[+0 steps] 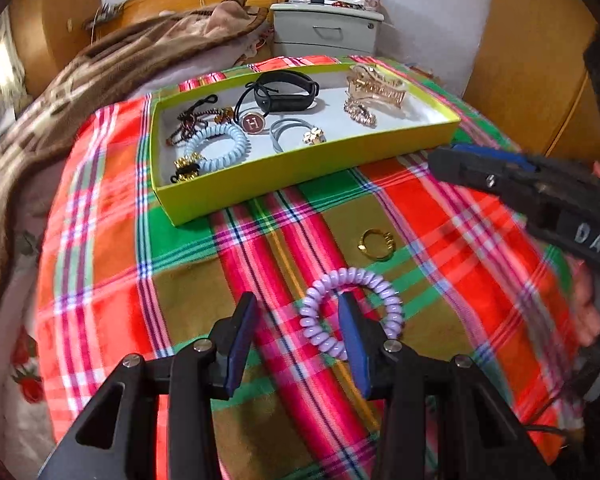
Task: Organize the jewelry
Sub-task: 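Grasp the lilac coiled hair tie with the left gripper and lift it, then grasp the gold ring with the right gripper while the left gripper holds the hair tie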
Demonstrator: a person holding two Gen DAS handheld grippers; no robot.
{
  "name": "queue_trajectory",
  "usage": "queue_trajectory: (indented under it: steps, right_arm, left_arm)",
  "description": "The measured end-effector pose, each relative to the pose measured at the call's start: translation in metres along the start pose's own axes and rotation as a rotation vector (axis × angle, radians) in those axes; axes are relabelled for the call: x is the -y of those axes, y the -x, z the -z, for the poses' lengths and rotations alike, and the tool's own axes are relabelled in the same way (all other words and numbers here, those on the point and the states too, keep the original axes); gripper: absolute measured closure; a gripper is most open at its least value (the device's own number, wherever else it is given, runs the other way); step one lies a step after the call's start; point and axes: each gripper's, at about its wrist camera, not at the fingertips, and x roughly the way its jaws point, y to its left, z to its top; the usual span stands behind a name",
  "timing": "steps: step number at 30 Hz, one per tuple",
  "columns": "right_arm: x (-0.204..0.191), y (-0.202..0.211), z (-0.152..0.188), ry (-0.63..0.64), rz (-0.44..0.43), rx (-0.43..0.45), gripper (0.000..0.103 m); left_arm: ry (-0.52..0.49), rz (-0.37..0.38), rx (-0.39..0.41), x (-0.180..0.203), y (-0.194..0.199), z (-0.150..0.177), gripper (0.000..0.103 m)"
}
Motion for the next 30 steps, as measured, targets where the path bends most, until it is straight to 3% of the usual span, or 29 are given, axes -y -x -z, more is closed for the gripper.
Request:
queue_trajectory:
  steps: [2, 7, 9, 23, 30]
  right_arm:
    - [0.0, 0.001, 0.001, -0.001, 0.003, 0.001, 0.071]
    - [-0.002, 0.0, 0.002, 0.002, 0.013, -0.005, 0.071]
    - [-0.003, -0.002, 0.003, 0.006, 0.015, -0.014, 0.071]
    - [-0.032, -0.025, 0.016, 0.109, -0.066, -0.096, 0.071]
    - [-0.043, -0.035, 0.021, 0.151, -0.027, -0.131, 0.071]
  left_arm:
    - [0.002, -0.001, 0.004, -0.001, 0.0, 0.0, 0.06]
    - [0.02, -0.012, 0.01, -0.01, 0.003, 0.001, 0.087]
    - [0.041, -0.008, 0.016, -0.016, 0.004, 0.003, 0.091]
    - [0.229, -0.023, 0.109, -0.067, 0.032, 0.017, 0.093]
    - [0.276, 0.01, 0.102, -0.077, 0.029, 0.022, 0.093]
